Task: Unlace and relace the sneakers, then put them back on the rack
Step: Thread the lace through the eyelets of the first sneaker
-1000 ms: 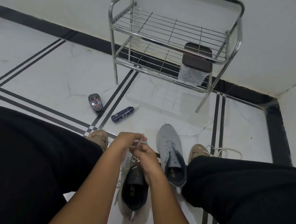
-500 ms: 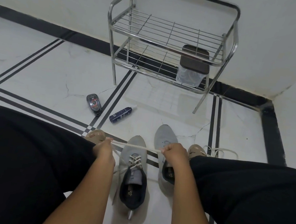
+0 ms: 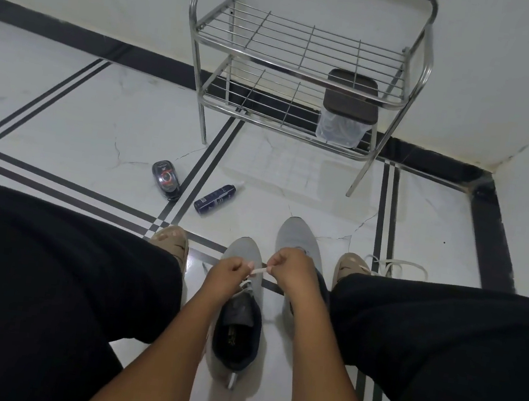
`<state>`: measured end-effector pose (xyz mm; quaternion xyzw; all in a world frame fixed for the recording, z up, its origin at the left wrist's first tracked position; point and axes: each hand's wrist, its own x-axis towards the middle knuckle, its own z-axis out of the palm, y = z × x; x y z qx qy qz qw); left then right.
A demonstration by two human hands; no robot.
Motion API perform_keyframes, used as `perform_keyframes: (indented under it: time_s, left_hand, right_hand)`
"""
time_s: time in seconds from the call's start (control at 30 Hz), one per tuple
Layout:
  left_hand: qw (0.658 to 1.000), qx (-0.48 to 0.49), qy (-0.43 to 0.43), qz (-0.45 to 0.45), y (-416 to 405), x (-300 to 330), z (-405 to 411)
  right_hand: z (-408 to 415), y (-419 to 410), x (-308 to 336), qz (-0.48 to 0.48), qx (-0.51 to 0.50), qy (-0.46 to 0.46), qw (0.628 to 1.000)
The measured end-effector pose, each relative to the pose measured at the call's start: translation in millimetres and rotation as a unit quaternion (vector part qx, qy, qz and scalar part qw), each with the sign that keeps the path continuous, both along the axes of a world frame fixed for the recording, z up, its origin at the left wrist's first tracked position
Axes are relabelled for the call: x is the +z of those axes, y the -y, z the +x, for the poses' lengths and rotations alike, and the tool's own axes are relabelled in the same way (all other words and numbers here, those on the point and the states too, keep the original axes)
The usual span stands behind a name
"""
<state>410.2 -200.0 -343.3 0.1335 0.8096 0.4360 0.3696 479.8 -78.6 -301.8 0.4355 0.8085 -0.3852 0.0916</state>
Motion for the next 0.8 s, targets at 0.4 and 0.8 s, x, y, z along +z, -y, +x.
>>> perform_keyframes:
  time_s: [0.4,0.8]
  left_hand:
    - [0.997,0.028,0.054,0.043,-7,-8,-4]
    - [0.99,0.085,-0.034,-0.107,3,-26,-1]
  right_hand:
    - [-2,5,-18,-0.047,-0.108,-0.045,0.992]
    - [19,26,-52,-0.124,0.002,0.082,0.989]
